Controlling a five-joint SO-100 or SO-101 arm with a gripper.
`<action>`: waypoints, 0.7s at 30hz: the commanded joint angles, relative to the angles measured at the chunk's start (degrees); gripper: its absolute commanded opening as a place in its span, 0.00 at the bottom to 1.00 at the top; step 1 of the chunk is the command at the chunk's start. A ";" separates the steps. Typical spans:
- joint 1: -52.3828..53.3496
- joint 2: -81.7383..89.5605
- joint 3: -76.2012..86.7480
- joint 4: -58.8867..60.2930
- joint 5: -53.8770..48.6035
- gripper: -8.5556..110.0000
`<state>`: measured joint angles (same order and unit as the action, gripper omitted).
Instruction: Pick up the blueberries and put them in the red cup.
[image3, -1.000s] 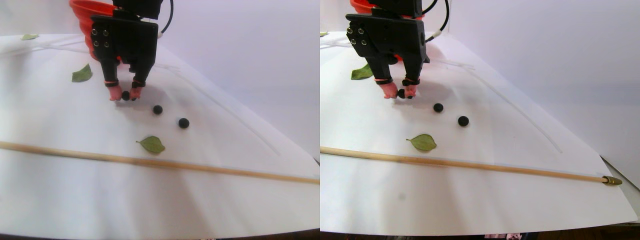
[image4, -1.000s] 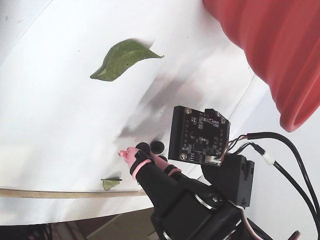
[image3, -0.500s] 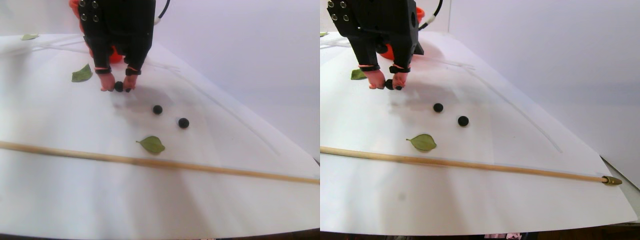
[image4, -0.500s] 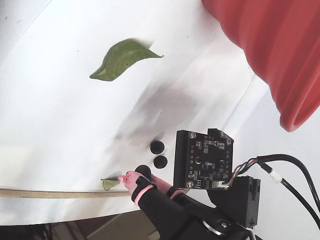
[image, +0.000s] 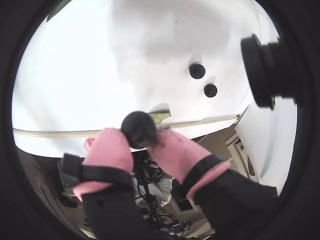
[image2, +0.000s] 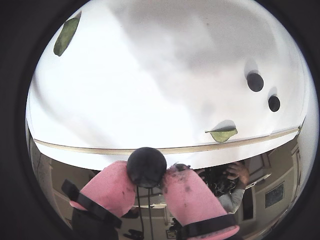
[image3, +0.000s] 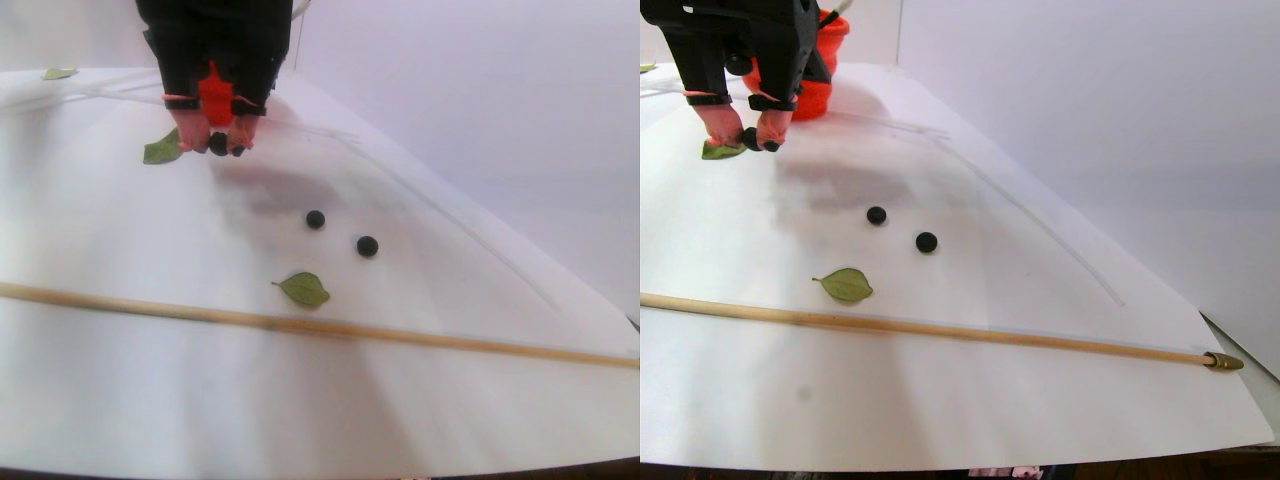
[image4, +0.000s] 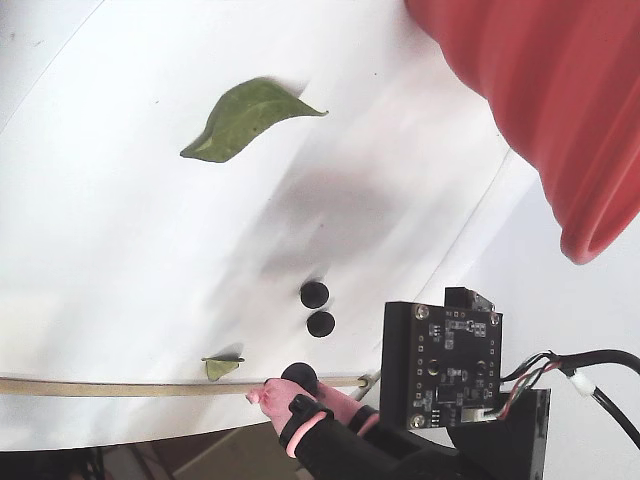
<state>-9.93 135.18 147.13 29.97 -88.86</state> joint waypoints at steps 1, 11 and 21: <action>-0.79 6.68 0.18 3.25 0.62 0.15; -2.64 10.63 -1.93 6.94 1.23 0.15; -4.75 13.54 -5.27 7.82 0.53 0.15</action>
<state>-14.24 143.17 145.28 37.44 -88.15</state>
